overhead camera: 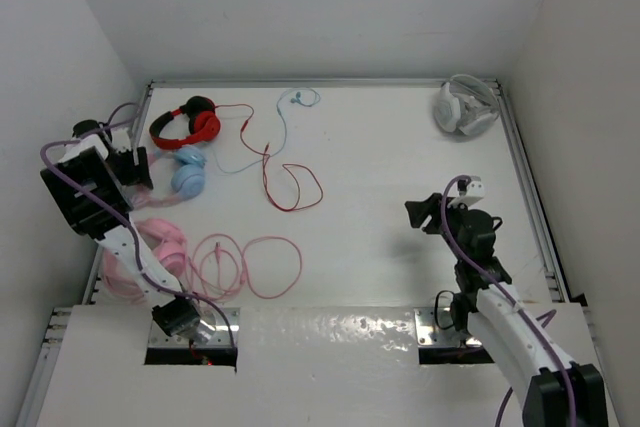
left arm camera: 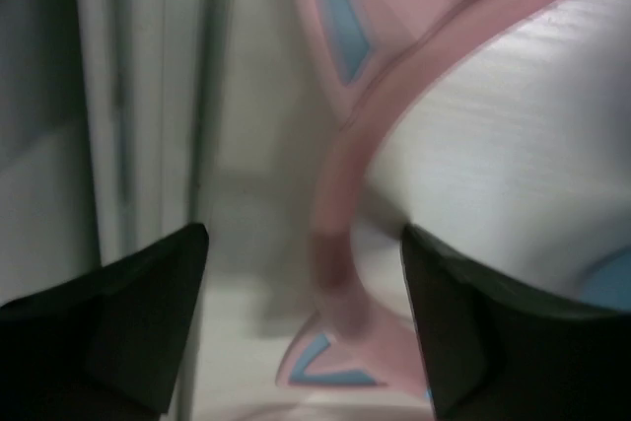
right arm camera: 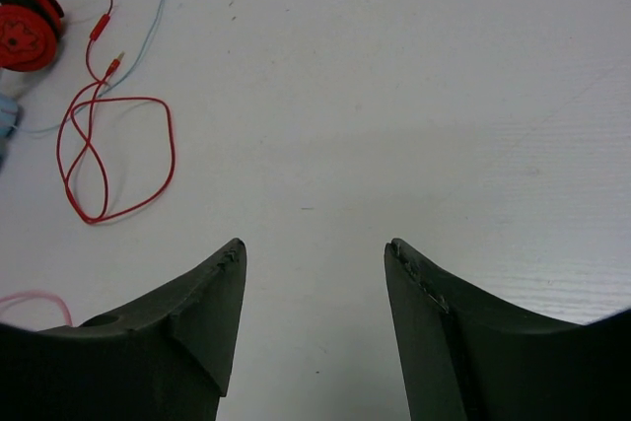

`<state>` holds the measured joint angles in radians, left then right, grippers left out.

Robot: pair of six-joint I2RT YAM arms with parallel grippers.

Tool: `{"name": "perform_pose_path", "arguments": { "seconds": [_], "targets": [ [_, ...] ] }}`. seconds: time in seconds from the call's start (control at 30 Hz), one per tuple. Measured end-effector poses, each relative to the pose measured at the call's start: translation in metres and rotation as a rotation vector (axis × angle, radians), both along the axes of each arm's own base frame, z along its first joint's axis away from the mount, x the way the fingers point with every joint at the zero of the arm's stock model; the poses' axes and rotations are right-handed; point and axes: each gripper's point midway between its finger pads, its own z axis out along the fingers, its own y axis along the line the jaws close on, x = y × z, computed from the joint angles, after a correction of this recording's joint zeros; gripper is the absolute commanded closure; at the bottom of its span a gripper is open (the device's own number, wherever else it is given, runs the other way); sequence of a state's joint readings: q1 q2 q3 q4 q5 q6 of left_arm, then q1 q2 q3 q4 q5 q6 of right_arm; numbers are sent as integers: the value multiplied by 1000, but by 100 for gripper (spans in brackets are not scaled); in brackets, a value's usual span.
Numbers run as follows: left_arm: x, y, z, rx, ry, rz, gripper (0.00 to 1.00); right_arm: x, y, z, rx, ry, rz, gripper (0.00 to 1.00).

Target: Wrap the headphones

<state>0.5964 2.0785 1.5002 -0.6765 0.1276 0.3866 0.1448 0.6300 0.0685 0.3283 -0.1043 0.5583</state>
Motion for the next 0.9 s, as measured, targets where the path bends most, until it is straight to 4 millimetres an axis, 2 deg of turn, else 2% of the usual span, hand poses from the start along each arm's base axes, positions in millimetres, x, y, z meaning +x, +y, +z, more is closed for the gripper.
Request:
{"name": "perform_pose_path", "arguments": {
  "seconds": [0.1, 0.13, 0.17, 0.2, 0.27, 0.3, 0.5, 0.67, 0.73, 0.8, 0.9],
  "targets": [
    [11, 0, -4, -16, -18, -6, 40, 0, 3, 0, -21, -6, 2, 44],
    [15, 2, -5, -19, -21, -11, 50, -1, 5, 0, -26, -8, 4, 45],
    [20, 5, -4, -15, -30, -14, 56, -1, 6, 0, -33, -10, 3, 46],
    [25, 7, -4, -12, -42, -12, 76, -1, 7, 0, -38, -12, 2, 47],
    [28, 16, -3, 26, -52, -15, 95, -1, 8, 1, -54, -19, -2, 52],
    [31, 21, -2, 42, -67, -9, 100, -1, 10, 2, -61, -23, -1, 52],
    [29, 13, -2, 26, -106, -47, 100, 4, 18, 11, -112, -40, 2, 55],
    [4, -28, 7, -89, -81, -127, 100, 7, 28, 10, -171, -26, 32, 55],
    [-7, -43, 22, -110, -71, -174, 100, 8, 33, 10, -198, -24, 56, 55],
    [-12, -55, 45, -91, -85, -233, 100, 9, 38, 11, -219, -30, 82, 55],
    [-5, -80, 86, -36, -147, -333, 100, 11, 44, 14, -256, -44, 128, 51]
  ]
}}
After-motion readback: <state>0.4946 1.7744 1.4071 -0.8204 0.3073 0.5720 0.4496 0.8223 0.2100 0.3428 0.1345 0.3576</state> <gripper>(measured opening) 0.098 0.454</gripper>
